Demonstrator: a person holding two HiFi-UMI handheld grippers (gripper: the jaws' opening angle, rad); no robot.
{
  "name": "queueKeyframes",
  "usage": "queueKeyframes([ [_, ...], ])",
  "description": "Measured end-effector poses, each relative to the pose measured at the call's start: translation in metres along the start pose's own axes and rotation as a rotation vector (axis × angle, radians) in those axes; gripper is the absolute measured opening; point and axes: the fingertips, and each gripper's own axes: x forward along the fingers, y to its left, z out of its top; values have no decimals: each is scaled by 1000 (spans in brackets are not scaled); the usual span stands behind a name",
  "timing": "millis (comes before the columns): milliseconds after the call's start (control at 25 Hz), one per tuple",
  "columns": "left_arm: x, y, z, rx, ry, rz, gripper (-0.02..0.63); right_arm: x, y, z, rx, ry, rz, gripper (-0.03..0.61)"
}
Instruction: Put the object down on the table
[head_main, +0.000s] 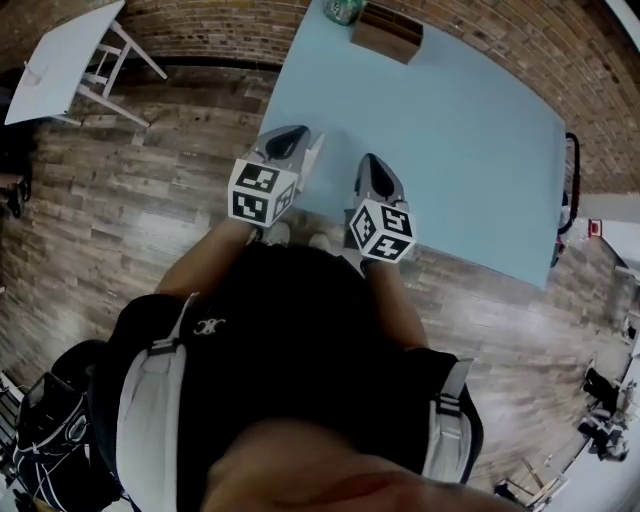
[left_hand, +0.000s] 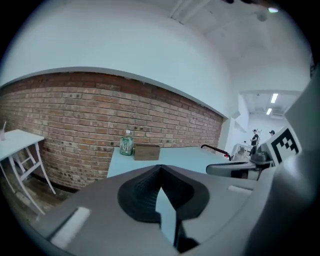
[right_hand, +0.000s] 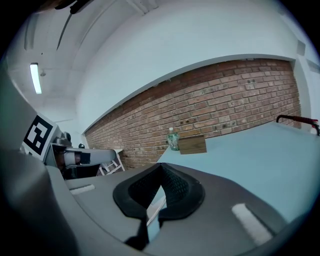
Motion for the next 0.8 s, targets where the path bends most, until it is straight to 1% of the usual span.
queueKeyframes([
  [80, -2, 0, -1, -28, 16, -4, 0, 1, 1, 2, 2, -3, 1, 12],
  [320, 1, 10, -8, -62, 62, 3, 0, 6, 1, 10, 6, -32, 1, 12],
  [800, 7, 18, -15, -45, 97, 44, 0, 16, 1, 15, -2, -36, 25, 12],
])
